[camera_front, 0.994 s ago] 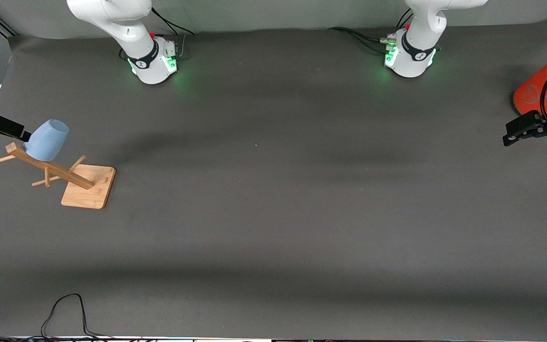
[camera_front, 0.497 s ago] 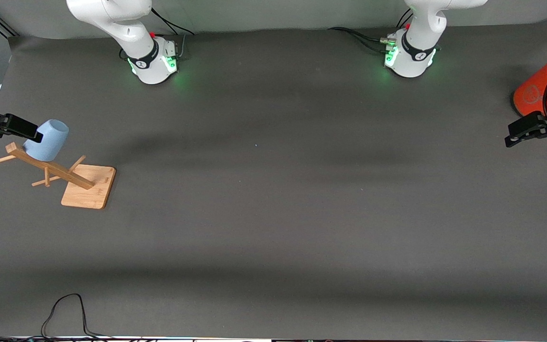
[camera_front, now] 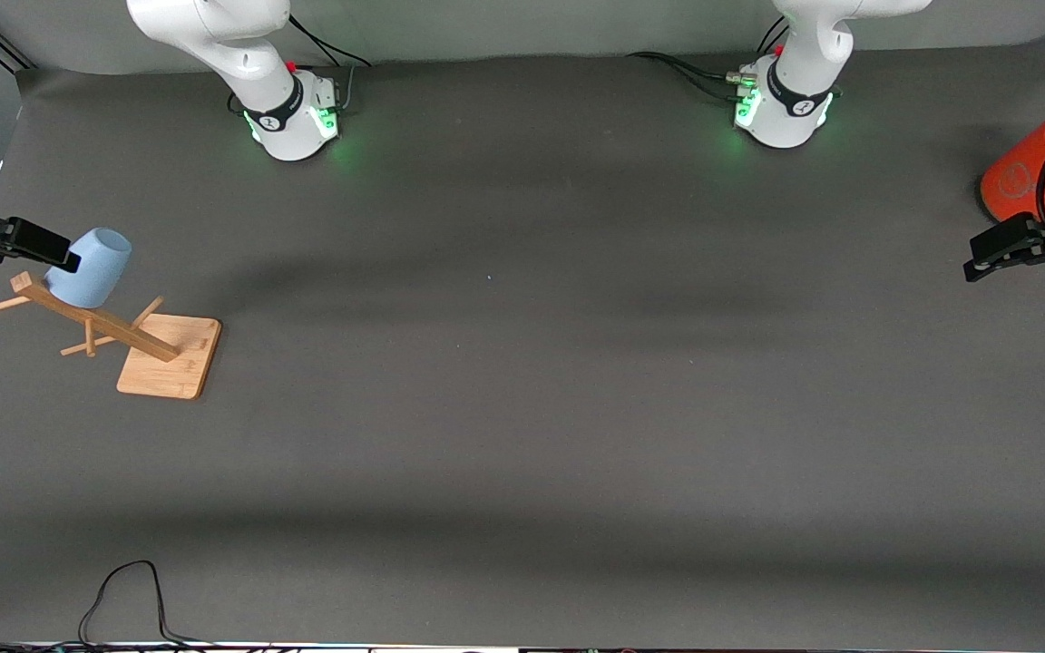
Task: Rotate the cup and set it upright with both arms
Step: 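Move the right gripper toward the blue cup on the wooden stand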
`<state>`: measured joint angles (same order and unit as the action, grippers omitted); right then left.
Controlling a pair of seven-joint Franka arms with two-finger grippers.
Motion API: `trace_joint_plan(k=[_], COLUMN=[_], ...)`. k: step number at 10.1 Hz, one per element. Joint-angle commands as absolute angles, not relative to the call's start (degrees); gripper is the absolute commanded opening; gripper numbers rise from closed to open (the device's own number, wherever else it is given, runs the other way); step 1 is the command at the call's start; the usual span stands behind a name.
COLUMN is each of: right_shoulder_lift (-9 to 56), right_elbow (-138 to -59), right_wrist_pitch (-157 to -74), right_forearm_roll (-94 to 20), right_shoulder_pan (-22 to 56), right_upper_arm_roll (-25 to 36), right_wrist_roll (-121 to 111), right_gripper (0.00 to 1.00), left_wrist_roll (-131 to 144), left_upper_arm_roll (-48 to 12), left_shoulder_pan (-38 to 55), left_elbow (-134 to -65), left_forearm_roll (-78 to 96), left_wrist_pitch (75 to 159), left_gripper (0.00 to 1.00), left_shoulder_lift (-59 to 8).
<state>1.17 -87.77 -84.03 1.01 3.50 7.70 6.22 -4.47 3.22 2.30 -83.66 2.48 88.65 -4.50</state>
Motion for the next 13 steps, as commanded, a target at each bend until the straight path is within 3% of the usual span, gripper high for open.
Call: trace_joint_plan(k=[1, 4, 10, 13], right_shoulder_lift=[-2.89, -8.33, -8.52, -8.52], right_elbow=[-92.27, -99.73, -102.39, -105.27], right_wrist_pitch=[-84.46, -86.83, -88.59, -92.17], right_forearm_roll=[-0.09, -0.09, 0.79, 1.49], right_shoulder_pan=[3.60, 3.60, 3.16, 3.16], right_upper_arm_roll=[9.75, 12.90, 16.52, 16.61], right_wrist_roll=[7.99, 14.38, 45.56, 46.23], right_gripper=[1.00, 1.00, 1.00, 1.00], left_wrist_roll=[-3.87, -3.78, -3.87, -3.87], left_upper_arm_roll=[2.99, 2.99, 2.99, 2.99], left_shoulder_pan=[2.20, 2.28, 2.29, 2.37], left_elbow=[-83.94, -83.94, -84.02, -84.11], left_forearm_roll=[3.16, 3.16, 2.99, 2.73], left_wrist_pitch=[89.82, 89.91, 90.61, 90.62], left_gripper=[1.00, 1.00, 1.00, 1.00], left_shoulder_lift=[-4.13, -4.13, -4.22, -4.22])
